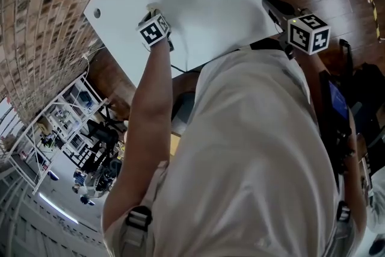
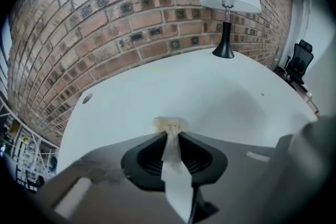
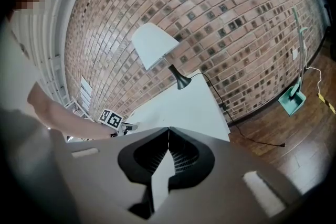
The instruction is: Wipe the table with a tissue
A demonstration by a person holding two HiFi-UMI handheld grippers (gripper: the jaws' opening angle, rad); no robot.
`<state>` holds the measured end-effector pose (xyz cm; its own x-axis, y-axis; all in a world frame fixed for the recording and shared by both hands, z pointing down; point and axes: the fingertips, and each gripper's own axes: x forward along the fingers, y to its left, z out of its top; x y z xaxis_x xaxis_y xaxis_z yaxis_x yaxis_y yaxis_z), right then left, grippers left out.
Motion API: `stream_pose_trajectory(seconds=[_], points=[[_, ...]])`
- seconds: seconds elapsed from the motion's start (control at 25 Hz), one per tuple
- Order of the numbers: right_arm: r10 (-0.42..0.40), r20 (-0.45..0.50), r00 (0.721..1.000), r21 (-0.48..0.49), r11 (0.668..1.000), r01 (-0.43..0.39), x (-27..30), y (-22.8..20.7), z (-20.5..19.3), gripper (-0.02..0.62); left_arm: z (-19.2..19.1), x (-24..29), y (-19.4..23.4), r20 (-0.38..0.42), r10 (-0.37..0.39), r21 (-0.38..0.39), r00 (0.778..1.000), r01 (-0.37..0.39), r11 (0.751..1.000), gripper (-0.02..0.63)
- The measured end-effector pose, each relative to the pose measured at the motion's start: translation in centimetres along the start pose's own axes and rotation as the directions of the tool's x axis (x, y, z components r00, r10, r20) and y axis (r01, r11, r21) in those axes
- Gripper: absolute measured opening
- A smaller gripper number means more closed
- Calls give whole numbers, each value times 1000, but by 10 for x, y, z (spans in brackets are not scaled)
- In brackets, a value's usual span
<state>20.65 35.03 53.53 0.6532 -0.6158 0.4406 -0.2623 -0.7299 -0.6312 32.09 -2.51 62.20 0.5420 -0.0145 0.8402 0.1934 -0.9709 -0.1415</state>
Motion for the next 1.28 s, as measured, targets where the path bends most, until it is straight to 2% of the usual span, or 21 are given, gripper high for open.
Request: stream_pose_trajectory(seconds=[0.12,0.24,0.32,0.4,0.48,0.56,0.6,0.68,0.76,0.92,1.0,1.08,1.16,1.28], points=[[-1,-12,1000,-5,1000,1,3,2,-2,9,16,5,-27,39,-63,70,997,60,996,69],[-9,-21,1000,-8,1000,8,3,2,-4,9,33,7,-75,59,-174,188,983,160,969,67],[-14,-20,1000,-7,1000,14,3,3,-4,9,36,6,-114,50,-269,255,962,248,935,67],[-14,-13,1000,-6,1000,14,3,5,-3,9,33,4,-146,29,-364,317,931,337,887,69],[-14,-11,1000,-6,1000,14,3,6,-4,9,32,2,-159,-5,-406,377,914,378,846,69],[-17,-12,1000,-4,1000,17,2,6,-6,9,32,2,-155,-26,-396,431,918,368,824,71],[-20,-13,1000,-3,1000,20,1,6,-6,9,35,3,-148,-17,-370,448,929,338,828,72],[-28,-14,1000,0,1000,28,-1,4,-7,9,46,8,-130,29,-297,449,954,253,857,72],[-39,-14,999,7,999,39,-4,-1,-9,9,56,11,-130,63,-273,454,960,215,865,72],[-52,-9,999,22,998,52,-13,-10,-11,9,56,17,-161,41,-324,452,945,272,850,54],[-55,-4,998,29,998,55,-14,-12,-11,9,58,14,-179,19,-376,471,927,323,821,54],[-56,0,998,34,998,56,-13,-15,-11,9,59,13,-191,2,-388,512,922,332,792,51],[-58,10,998,37,998,57,-13,-17,-8,9,59,14,-192,-8,-382,522,924,330,787,51],[-60,19,998,42,997,59,-17,-17,-8,9,57,9,-197,-29,-420,533,907,370,761,51]])
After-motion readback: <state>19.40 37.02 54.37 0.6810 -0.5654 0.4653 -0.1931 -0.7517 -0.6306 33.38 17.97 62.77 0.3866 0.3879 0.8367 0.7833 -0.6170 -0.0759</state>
